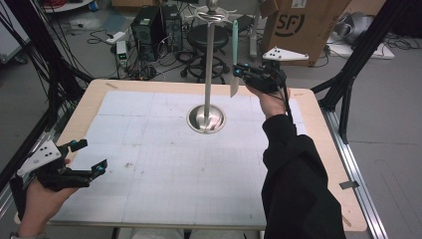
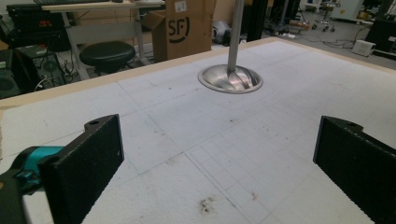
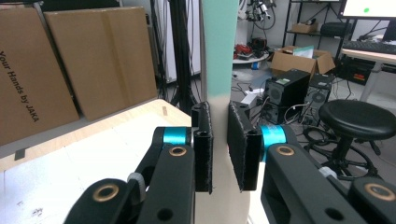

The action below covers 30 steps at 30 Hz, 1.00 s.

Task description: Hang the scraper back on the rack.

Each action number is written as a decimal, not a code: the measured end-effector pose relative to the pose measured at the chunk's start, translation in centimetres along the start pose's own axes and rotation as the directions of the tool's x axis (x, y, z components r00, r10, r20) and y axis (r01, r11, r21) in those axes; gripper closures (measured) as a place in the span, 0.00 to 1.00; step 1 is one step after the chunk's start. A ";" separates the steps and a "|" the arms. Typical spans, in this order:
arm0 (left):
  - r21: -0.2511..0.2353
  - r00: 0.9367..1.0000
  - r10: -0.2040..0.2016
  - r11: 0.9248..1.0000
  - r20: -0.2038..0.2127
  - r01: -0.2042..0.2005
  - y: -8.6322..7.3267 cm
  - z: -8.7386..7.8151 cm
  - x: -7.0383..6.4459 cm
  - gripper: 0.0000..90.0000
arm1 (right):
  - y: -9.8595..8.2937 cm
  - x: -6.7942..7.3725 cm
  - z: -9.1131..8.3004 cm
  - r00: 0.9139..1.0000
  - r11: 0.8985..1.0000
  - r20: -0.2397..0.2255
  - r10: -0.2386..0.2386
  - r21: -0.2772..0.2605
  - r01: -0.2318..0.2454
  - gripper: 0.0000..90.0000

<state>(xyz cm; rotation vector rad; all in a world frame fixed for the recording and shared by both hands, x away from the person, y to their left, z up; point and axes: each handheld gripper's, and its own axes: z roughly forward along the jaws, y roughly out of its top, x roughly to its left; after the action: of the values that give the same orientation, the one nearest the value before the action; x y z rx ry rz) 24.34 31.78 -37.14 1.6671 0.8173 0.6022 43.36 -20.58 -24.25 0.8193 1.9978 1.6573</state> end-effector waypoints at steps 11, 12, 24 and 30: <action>0.004 1.000 -0.001 1.000 -0.001 0.001 -0.1 0.1 0.0 0.02 | 0.0 -0.3 -0.2 1.000 1.000 0.020 0.004 -0.014 -0.003 0.90; 0.004 1.000 -0.001 1.000 -0.001 0.001 -0.1 0.1 0.0 0.02 | 0.0 -0.3 -0.2 1.000 1.000 0.019 0.007 -0.014 -0.007 0.90; -0.009 1.000 -0.006 1.000 0.001 0.006 0.1 -0.1 0.0 0.02 | -0.1 -0.3 0.3 1.000 1.000 0.001 0.002 -0.009 -0.002 0.90; -0.009 1.000 -0.008 1.000 -0.004 0.008 0.0 -0.3 0.1 0.03 | -0.1 -0.4 0.4 1.000 1.000 0.006 0.005 -0.009 -0.005 0.90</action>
<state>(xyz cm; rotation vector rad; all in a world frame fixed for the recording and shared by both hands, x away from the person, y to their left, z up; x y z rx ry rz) 24.25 32.04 -37.04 1.6539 0.8226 0.6034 43.91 -20.57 -24.46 0.8250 1.9844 1.6639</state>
